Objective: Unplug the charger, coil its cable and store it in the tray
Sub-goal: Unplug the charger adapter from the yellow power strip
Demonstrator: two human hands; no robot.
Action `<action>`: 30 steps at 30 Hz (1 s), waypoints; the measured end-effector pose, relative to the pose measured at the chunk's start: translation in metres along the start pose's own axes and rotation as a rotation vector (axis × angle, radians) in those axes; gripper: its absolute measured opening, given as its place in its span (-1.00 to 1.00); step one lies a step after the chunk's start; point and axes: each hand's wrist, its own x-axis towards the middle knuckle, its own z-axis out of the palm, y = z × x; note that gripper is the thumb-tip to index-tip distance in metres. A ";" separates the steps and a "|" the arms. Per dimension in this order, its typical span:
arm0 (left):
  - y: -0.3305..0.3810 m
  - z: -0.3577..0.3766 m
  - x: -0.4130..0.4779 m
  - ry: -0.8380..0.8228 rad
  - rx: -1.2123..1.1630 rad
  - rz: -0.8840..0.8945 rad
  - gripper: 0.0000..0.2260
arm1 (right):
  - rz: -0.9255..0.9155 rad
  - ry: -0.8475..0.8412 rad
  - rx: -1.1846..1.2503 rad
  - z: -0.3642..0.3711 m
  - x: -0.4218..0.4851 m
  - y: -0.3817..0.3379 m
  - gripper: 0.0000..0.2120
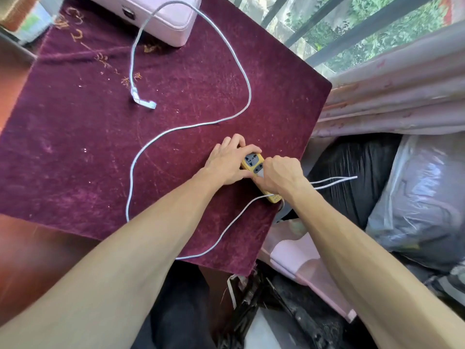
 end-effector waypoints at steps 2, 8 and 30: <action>-0.003 0.001 0.001 -0.006 -0.071 -0.011 -0.46 | -0.024 -0.017 -0.016 0.001 0.000 0.001 -0.39; -0.006 0.006 0.001 0.022 -0.115 -0.024 -0.46 | -0.084 -0.046 -0.016 -0.001 0.005 0.006 -0.37; -0.008 0.014 0.003 0.035 -0.109 -0.020 -0.46 | -0.060 -0.044 0.067 -0.012 -0.011 0.014 -0.53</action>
